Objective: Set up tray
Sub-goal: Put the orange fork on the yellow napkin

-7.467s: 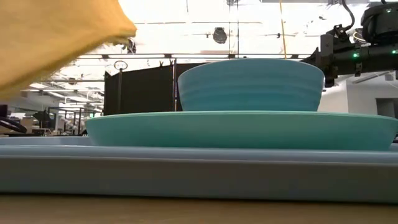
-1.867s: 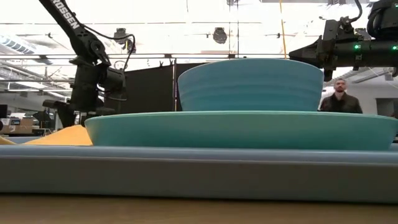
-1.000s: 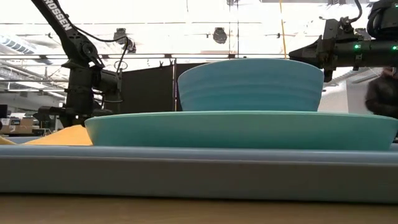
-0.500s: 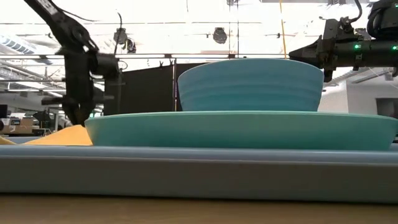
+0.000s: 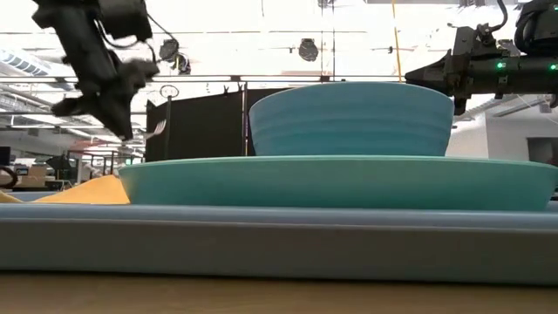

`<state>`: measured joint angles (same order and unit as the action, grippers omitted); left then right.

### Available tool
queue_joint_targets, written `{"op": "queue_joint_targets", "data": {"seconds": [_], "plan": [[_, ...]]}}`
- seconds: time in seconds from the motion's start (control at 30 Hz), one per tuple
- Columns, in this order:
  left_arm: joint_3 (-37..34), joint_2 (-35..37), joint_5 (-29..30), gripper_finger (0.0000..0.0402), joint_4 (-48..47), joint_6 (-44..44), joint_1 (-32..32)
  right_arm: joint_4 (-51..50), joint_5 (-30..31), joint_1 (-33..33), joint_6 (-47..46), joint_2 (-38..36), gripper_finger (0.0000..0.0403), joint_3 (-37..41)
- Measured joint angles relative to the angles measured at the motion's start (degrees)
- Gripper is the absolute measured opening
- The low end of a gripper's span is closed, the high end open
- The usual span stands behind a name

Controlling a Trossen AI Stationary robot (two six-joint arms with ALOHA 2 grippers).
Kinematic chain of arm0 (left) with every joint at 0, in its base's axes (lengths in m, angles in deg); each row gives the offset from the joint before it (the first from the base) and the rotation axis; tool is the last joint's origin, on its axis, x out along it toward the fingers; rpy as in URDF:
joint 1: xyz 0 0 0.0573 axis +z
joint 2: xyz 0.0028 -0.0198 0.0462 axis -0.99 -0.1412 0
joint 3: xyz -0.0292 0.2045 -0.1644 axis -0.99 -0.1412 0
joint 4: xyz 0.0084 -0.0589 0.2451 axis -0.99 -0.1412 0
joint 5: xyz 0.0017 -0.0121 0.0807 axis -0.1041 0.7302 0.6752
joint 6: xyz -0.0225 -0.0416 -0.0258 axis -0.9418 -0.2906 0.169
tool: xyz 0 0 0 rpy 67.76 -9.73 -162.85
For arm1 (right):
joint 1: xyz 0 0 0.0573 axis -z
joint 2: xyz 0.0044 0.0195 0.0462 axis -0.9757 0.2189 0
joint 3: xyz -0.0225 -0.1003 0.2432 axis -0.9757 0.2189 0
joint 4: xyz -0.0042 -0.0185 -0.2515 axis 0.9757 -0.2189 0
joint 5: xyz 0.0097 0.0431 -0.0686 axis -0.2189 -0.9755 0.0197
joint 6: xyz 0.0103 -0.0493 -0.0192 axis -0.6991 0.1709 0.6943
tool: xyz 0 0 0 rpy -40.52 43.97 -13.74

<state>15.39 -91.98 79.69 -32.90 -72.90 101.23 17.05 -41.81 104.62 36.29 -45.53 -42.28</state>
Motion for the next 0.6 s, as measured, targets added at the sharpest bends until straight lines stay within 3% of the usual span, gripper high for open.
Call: {"op": "queue_joint_targets", "data": {"seconds": [0.3,0.5,0.6], "plan": [[0.0,1.1,0.1,0.0010,4.9,-25.4,-27.0,0.0,0.1,0.0,0.0,0.0,0.0063,0.0],[0.1,-4.9,5.7,0.0010,15.3,-39.2,-40.1,0.0,0.1,0.0,0.0,0.0,0.0063,0.0],[0.1,-9.5,7.2,0.0010,15.8,-45.9,-44.8,0.0,0.0,0.0,-0.1,0.0,0.0063,0.0]]}}
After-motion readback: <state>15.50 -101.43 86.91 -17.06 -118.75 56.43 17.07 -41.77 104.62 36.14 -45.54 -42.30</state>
